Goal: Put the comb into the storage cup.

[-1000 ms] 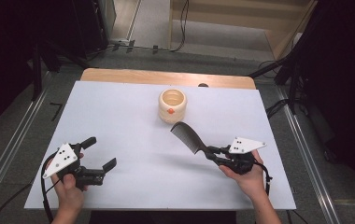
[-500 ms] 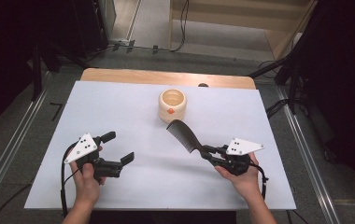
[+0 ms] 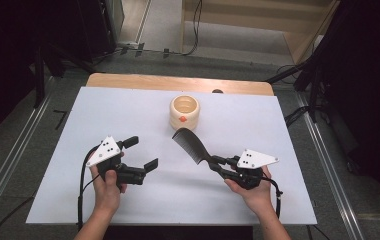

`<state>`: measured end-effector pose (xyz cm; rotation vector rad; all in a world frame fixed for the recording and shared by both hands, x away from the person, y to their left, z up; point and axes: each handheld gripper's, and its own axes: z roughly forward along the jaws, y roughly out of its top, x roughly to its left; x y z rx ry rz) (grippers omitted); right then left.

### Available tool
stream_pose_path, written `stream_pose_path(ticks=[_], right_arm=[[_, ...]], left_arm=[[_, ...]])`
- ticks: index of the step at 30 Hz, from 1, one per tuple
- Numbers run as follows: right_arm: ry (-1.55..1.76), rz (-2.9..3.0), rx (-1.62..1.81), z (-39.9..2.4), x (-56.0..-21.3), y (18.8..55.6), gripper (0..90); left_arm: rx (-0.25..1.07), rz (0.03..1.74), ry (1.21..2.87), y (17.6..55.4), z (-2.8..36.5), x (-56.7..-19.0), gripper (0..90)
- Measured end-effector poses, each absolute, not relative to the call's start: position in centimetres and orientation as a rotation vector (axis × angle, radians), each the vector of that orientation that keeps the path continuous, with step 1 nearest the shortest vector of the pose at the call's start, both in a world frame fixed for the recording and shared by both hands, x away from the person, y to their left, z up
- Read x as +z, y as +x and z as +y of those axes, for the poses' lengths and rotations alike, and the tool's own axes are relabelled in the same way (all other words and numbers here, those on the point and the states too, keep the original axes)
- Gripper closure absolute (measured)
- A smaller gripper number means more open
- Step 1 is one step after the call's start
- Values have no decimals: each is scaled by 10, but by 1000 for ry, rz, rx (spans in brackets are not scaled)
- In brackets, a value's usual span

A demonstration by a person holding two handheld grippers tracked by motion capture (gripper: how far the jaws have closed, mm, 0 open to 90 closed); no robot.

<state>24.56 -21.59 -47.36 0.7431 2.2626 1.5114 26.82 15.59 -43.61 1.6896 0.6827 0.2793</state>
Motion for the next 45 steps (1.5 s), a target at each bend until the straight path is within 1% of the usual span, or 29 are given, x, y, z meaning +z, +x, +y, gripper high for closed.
stream_pose_path(ticks=[3,9,12,13,18,20,21,22,24,29,32,36,37,40,41,43,44,45], right_arm=[[734,2248,1521,-212,-473,244,705],[729,2229,1537,-206,-473,243,704],[722,2220,1534,-203,-473,242,704],[731,2199,1547,-201,-473,242,704],[738,2180,1558,-195,-472,241,704],[729,2176,1562,-192,-472,241,704],[727,2177,1559,-190,-473,241,704],[724,2177,1561,-189,-473,241,704],[722,2173,1565,-187,-473,240,704],[717,2160,1552,-182,-474,239,705],[712,2154,1553,-179,-474,238,704],[712,2162,1558,-175,-475,238,704],[712,2162,1558,-175,-475,238,704],[702,2150,1555,-172,-475,237,704],[707,2149,1550,-171,-475,236,704],[712,2149,1547,-170,-476,237,704],[714,2150,1545,-170,-477,237,704],[720,2146,1540,-169,-478,237,704]], left_arm=[[278,676,1681,267,149,-436,0],[235,677,1673,269,136,-435,0],[248,677,1665,267,130,-435,0],[244,681,1661,267,129,-435,58],[218,696,1655,268,120,-435,86],[206,699,1648,268,117,-434,140],[184,694,1645,269,115,-433,208],[165,695,1641,269,114,-433,235],[147,697,1640,271,110,-433,251],[135,714,1637,270,103,-430,332],[139,736,1635,270,99,-427,395],[153,767,1643,271,97,-425,509],[157,773,1642,271,96,-425,509],[150,805,1628,272,96,-425,599],[142,826,1624,273,96,-425,620],[117,849,1611,275,95,-426,633],[125,849,1607,274,95,-427,644],[132,848,1606,273,94,-426,686]])
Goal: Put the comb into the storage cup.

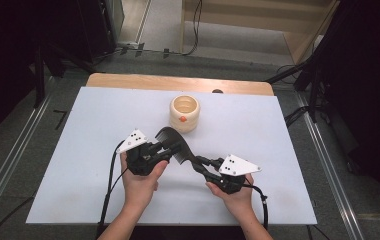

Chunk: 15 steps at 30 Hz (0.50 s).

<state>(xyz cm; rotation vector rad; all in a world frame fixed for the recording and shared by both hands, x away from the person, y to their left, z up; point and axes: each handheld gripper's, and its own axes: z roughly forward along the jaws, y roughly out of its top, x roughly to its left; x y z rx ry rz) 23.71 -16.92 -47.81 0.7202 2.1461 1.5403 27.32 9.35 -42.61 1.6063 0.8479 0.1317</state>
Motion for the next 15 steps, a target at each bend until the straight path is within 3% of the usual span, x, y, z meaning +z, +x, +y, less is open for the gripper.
stream_pose_path(ticks=[15], right_arm=[[731,2147,1566,-164,-485,240,701]], left_arm=[[16,802,1582,277,92,-427,855]])
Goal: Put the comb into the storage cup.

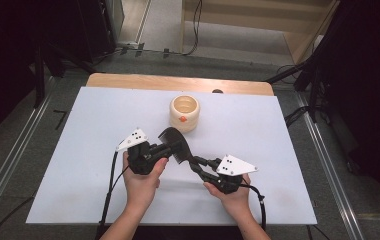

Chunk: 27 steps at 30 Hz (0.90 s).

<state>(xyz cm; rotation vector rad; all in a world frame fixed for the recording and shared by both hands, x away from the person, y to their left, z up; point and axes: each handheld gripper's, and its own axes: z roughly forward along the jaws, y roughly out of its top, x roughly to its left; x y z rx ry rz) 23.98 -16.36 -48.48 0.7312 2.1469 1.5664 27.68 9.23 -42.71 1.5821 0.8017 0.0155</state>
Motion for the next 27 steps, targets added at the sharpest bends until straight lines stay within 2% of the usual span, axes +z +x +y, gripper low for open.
stream_pose_path(ticks=[4,6,7,8,9,10,11,12,13,14,16,17,27], right_arm=[[735,2165,1577,-163,-486,242,689],[732,2175,1602,-165,-485,242,626],[743,2177,1614,-166,-484,242,542],[743,2177,1614,-166,-484,242,542],[741,2178,1622,-167,-483,243,500],[760,2178,1633,-170,-481,243,392],[760,2178,1633,-170,-481,243,392],[772,2174,1642,-172,-481,244,342],[800,2163,1665,-176,-480,244,212],[800,2163,1665,-176,-480,244,212],[856,2138,1645,-178,-479,245,40],[883,2126,1638,-180,-478,246,0],[946,2046,1635,-206,-480,243,0]], left_arm=[[27,780,1593,277,90,-426,860],[23,783,1589,278,91,-426,860],[23,783,1586,279,92,-426,860],[32,781,1588,279,92,-426,860],[35,777,1592,279,92,-426,860],[37,773,1595,279,93,-426,860],[43,771,1597,279,93,-425,860],[49,768,1598,278,94,-424,860],[55,765,1598,278,94,-424,860],[57,760,1600,279,95,-423,860],[65,756,1602,280,96,-421,860],[69,758,1597,280,95,-420,860],[97,746,1600,289,98,-410,860]])
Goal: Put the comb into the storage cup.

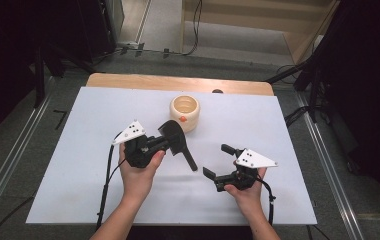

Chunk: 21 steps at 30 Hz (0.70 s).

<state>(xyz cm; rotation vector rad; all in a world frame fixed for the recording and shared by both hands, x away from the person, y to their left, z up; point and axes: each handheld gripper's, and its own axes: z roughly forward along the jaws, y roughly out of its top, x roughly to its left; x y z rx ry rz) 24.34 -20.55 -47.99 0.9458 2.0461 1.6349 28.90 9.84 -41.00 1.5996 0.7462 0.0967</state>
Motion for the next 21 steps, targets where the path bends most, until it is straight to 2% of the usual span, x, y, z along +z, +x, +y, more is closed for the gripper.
stream_pose_path(ticks=[21], right_arm=[[998,1967,1601,-261,-491,229,0]], left_arm=[[139,732,1595,308,106,-393,860]])
